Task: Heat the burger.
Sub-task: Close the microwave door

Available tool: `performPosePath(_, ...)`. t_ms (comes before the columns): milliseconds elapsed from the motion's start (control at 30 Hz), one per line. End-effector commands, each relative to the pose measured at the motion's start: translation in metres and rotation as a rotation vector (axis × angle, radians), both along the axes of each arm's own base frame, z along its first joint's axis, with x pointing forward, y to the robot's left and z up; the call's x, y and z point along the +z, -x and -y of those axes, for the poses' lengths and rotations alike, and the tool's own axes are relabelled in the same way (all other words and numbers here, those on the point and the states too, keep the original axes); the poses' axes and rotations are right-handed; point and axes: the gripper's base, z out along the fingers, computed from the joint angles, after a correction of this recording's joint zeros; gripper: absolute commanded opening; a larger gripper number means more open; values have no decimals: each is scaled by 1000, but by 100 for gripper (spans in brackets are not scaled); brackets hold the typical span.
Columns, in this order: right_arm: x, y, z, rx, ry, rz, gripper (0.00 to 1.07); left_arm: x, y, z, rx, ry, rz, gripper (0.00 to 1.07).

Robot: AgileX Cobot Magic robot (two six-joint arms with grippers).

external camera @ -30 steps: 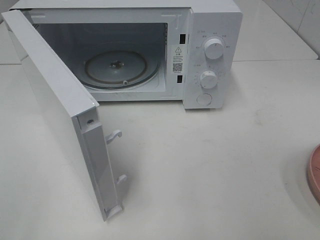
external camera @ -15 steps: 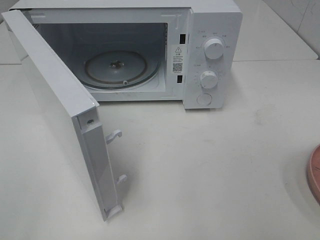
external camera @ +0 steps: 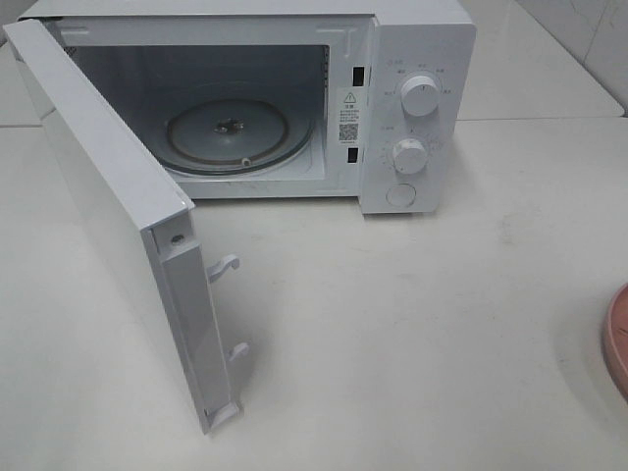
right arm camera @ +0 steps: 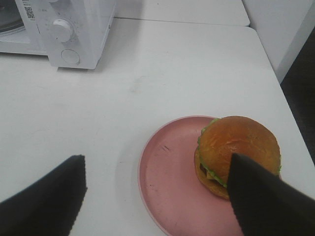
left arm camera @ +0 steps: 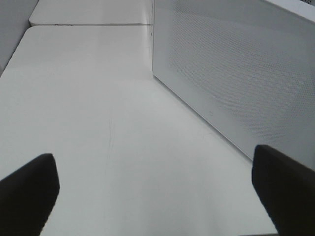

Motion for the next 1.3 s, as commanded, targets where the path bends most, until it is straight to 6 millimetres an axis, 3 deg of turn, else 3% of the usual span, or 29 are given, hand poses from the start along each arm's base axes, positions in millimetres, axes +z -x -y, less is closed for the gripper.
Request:
performPosePath(33,0,4,1,0,8,39,76,12,2,1,2,24,69,99)
performPosePath(167,0,4,1,0,8,39,76,15,-4,0,8,19,60,96)
performPosePath(267,0,4,1,0,8,39,76,18,-13,-1,13,24,60,89)
performPosePath(300,0,4,1,0,8,39,76,22,-21,-2,20,27,75,81)
performPosePath(400,0,4,1,0,8,39,76,24,-25,-2,23,28,82,75)
performPosePath(467,0,4,1,0,8,39,76,30,-41,-3,31,45,103,56)
performPosePath(533,0,4,1,0,8,39,75,31,-44,-3,31,51,102,50)
performPosePath(567,0,4,1,0,8,39,75,32,-53,-4,32,66,89,40)
performPosePath(600,0,4,1,0,8,39,75,32,-53,-4,32,66,89,40)
performPosePath(667,0,4,1,0,8,39,75,35,-65,-5,40,81,109,24)
performPosePath(700,0,4,1,0,8,39,75,35,-65,-5,40,81,109,24)
performPosePath(733,0,4,1,0,8,39,75,37,-72,-6,47,83,117,12)
performPosePath(767,0,4,1,0,8,39,75,37,-72,-6,47,83,117,12)
performPosePath(833,0,4,1,0,8,39,75,38,-84,-7,54,71,123,0)
performPosePath(1067,0,4,1,0,8,39,75,31,-110,-12,82,69,149,0)
performPosePath(1300,0,4,1,0,8,39,75,2,-134,-20,150,64,266,0)
